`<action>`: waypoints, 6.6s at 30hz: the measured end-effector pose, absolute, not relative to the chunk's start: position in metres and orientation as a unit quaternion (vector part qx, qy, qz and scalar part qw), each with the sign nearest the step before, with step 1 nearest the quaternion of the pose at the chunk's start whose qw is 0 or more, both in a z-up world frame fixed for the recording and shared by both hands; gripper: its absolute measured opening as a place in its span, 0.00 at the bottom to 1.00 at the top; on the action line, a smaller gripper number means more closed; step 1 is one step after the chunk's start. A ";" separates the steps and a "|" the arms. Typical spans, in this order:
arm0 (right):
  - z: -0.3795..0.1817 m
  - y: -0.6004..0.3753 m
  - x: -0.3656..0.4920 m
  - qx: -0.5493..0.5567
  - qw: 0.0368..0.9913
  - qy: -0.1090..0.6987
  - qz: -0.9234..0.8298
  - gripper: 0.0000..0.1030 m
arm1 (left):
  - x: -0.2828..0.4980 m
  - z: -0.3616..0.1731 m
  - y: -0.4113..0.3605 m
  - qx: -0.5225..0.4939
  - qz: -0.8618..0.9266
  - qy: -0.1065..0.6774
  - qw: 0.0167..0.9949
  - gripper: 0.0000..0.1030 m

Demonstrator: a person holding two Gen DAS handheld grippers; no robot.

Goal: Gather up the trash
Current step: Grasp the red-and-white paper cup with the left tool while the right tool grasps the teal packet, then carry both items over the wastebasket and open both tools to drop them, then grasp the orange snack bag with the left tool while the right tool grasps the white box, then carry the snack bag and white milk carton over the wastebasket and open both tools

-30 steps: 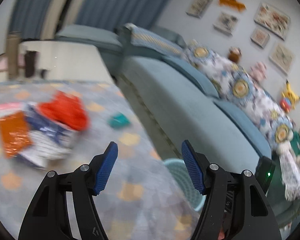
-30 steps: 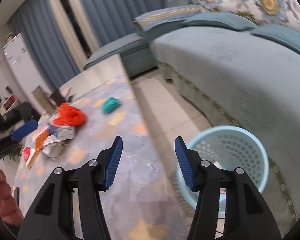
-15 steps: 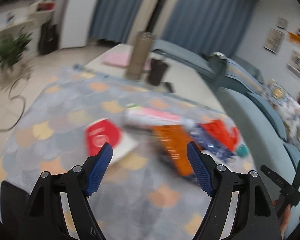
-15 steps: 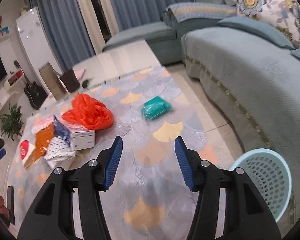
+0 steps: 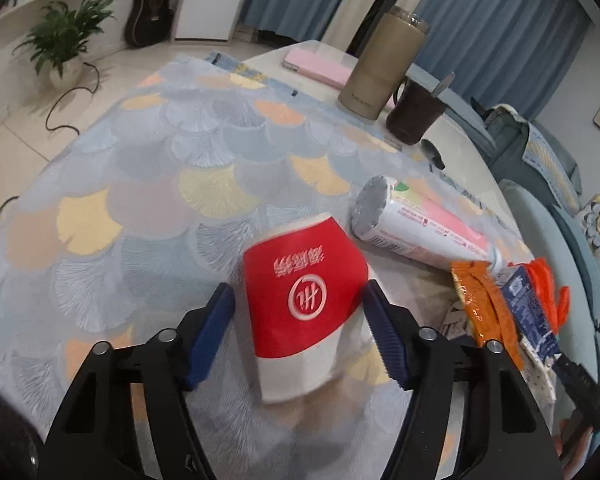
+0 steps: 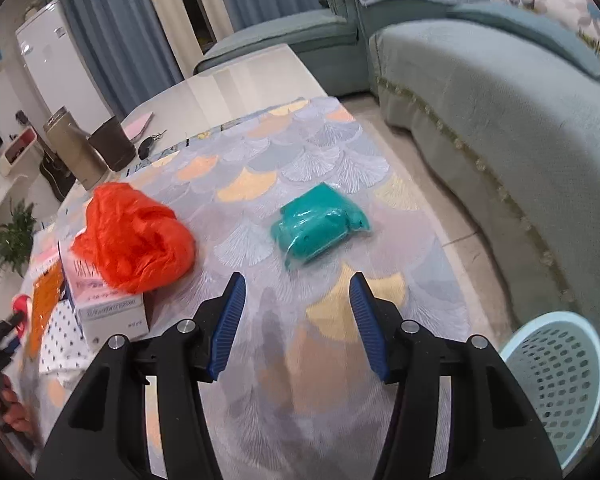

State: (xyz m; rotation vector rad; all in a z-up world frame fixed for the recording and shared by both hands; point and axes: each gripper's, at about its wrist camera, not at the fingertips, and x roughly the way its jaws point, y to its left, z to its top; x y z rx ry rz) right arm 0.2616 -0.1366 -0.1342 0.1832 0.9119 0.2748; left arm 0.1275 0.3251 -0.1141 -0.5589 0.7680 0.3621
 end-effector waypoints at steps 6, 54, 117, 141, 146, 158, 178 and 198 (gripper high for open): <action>-0.140 -0.139 0.290 0.101 0.875 0.455 0.130 0.56 | 0.134 -0.114 0.313 -0.241 0.169 0.359 0.886 0.47; -0.028 -0.283 0.088 0.076 0.939 0.333 0.038 0.33 | 0.100 0.033 0.031 -0.161 -0.173 0.254 0.938 0.21; -0.102 -0.329 0.077 0.158 0.915 0.372 0.015 0.47 | 0.135 -0.041 -0.059 -0.148 -0.244 0.371 0.884 0.48; -0.089 -0.063 0.197 0.049 0.885 0.395 0.242 0.62 | 0.147 -0.063 0.231 -0.236 0.055 0.357 0.902 0.63; -0.114 -0.038 0.230 0.063 0.859 0.434 0.265 0.64 | 0.156 -0.081 0.234 -0.261 0.038 0.379 0.887 0.68; -0.135 -0.017 0.253 0.093 0.817 0.466 0.325 0.64 | 0.172 -0.101 0.224 -0.267 0.031 0.417 0.868 0.29; -0.103 -0.123 0.104 -0.042 0.911 0.386 0.136 0.53 | 0.125 -0.030 0.140 -0.177 -0.085 0.324 0.926 0.00; -0.134 -0.093 0.121 -0.089 0.859 0.474 0.170 0.59 | 0.139 -0.037 0.098 -0.157 -0.120 0.338 0.920 0.00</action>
